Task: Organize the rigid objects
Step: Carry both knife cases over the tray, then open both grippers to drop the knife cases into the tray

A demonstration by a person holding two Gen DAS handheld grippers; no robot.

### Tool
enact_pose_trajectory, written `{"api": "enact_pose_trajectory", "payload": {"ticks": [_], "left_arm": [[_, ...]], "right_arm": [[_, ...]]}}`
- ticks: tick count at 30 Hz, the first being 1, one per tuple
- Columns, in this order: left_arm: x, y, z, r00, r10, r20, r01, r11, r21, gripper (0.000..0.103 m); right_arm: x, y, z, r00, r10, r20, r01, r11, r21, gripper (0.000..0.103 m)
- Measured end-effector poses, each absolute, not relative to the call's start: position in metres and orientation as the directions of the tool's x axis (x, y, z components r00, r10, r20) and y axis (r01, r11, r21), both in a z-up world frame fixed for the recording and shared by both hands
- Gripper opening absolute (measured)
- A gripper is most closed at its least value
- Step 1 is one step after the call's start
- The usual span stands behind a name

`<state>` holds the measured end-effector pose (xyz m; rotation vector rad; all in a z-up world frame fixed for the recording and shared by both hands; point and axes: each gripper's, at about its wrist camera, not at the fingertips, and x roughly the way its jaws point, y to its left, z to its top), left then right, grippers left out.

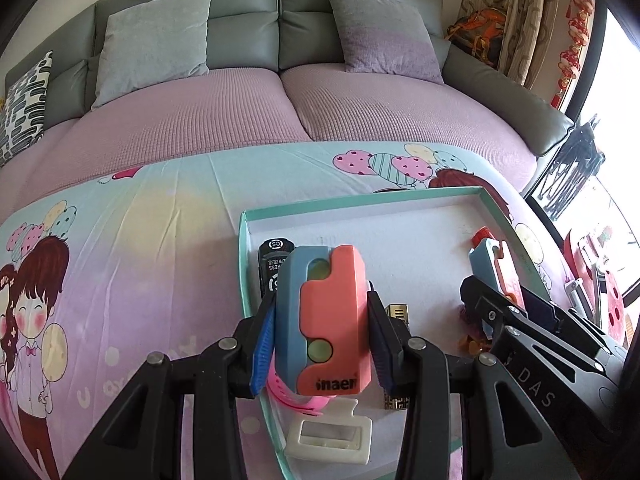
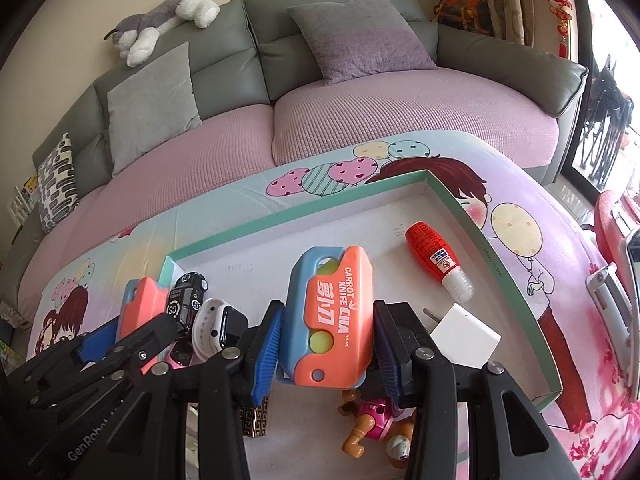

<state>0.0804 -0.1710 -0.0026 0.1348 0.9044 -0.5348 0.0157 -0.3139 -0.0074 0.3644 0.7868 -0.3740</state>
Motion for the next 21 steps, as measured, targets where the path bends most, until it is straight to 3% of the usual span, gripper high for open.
{"api": "enact_pose_trajectory", "payload": {"ticks": [21], "left_arm": [[0.086, -0.175, -0.014, 0.456, -0.391, -0.799, 0.497, 0.857, -0.136, 0.044]], "right_arm": [[0.02, -0.306, -0.009, 0.631, -0.206, -0.748, 0.442, 0.888, 0.129, 0.047]]}}
